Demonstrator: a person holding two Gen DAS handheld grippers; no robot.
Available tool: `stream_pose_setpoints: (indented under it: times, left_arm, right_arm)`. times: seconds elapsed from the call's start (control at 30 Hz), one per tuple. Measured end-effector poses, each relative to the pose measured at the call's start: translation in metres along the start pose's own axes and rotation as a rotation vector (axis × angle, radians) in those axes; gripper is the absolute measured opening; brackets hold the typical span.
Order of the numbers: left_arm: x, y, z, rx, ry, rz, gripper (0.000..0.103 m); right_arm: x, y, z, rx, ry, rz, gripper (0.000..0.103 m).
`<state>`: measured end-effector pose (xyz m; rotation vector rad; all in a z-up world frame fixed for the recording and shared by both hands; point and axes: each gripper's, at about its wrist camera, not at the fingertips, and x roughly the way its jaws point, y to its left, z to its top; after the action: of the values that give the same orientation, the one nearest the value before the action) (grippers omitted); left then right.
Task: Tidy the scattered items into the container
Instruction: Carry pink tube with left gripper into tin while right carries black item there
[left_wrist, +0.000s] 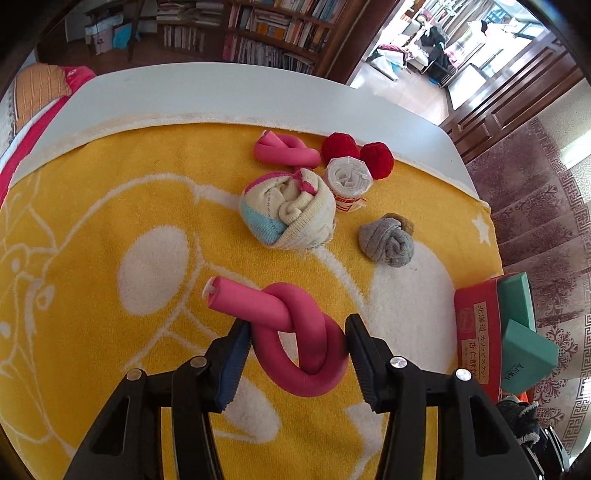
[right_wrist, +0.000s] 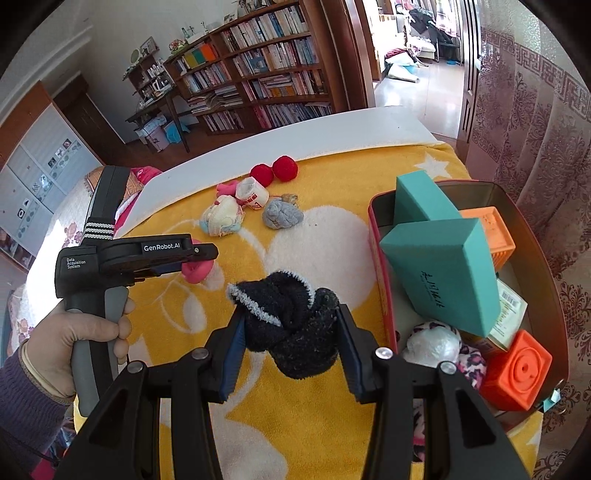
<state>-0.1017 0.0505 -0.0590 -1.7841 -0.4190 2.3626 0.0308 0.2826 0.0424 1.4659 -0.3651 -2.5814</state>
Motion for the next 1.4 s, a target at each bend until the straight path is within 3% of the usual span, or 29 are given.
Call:
stream_pose_setpoints:
  times: [0.23, 0.53, 0.77, 0.97, 1.03, 1.4]
  left_arm:
    - [-0.021, -0.066, -0.021, 0.065, -0.003, -0.113, 0.054]
    - [-0.028, -0.170, -0.077, 0.206, 0.081, -0.259, 0.054]
    - [-0.025, -0.219, -0.103, 0.274, 0.117, -0.308, 0.054]
    - [-0.014, -0.243, -0.106, 0.279, 0.137, -0.342, 0.055]
    - [-0.011, -0.245, -0.106, 0.250, 0.154, -0.331, 0.079]
    - [-0.027, -0.230, -0.102, 0.191, 0.109, -0.325, 0.080]
  right_arm:
    - [-0.035, -0.031, -0.010, 0.056, -0.049, -0.038, 0.050]
    - [-0.083, -0.100, -0.029, 0.203, -0.109, -0.129, 0.050]
    - [-0.096, -0.122, -0.044, 0.217, -0.113, -0.151, 0.050]
    - [-0.095, -0.127, -0.058, 0.210, -0.095, -0.137, 0.050]
    - [-0.097, -0.128, -0.060, 0.206, -0.095, -0.134, 0.050]
    - [-0.093, -0.125, -0.056, 0.179, -0.094, -0.108, 0.050]
